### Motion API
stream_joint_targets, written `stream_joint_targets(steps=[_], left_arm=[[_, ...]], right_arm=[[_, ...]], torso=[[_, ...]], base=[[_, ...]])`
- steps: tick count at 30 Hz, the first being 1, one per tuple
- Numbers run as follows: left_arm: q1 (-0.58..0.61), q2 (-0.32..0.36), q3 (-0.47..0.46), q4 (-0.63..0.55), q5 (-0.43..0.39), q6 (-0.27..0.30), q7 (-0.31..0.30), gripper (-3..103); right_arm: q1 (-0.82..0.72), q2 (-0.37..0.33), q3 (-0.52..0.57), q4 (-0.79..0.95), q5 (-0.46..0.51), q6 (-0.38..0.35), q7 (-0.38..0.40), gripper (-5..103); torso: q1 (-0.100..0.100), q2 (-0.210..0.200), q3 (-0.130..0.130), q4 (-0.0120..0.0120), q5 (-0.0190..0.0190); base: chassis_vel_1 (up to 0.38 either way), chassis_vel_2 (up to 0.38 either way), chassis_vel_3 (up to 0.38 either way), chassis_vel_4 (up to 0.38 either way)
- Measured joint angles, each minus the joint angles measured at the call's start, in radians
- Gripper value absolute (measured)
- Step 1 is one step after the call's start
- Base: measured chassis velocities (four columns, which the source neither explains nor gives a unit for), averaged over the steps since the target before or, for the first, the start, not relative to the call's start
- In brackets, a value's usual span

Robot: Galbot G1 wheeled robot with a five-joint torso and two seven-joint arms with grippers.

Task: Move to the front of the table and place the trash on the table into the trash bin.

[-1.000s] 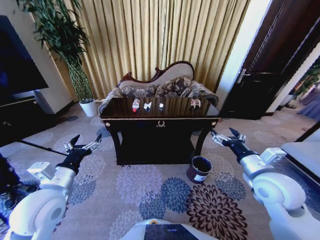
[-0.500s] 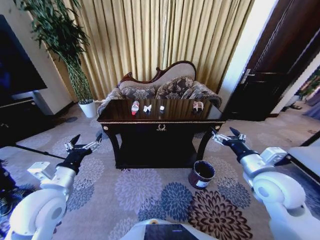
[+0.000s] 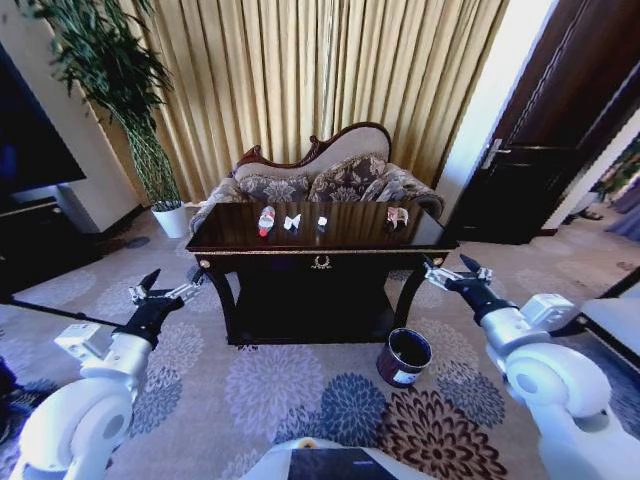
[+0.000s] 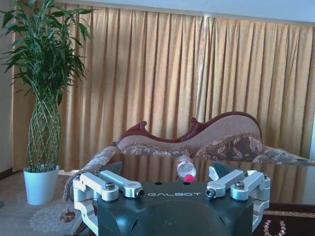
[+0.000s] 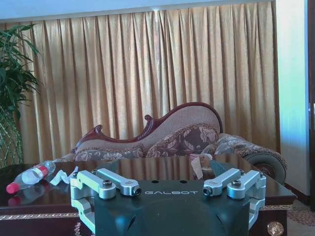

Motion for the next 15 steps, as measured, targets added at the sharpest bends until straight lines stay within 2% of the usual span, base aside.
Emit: stream_joint_targets(steps=[15], left_arm=[[0.003,-0.004,-0.001,0.0,0.001,-0.001,0.003,100]], right_arm=[[-0.004,0.006,0.004,0.003,-0.001,0.0,0.0,100]], torso=[[0.0,0.0,0.0,0.0,0.0]], base=[[-0.121,0.074,0.12,-0.075]])
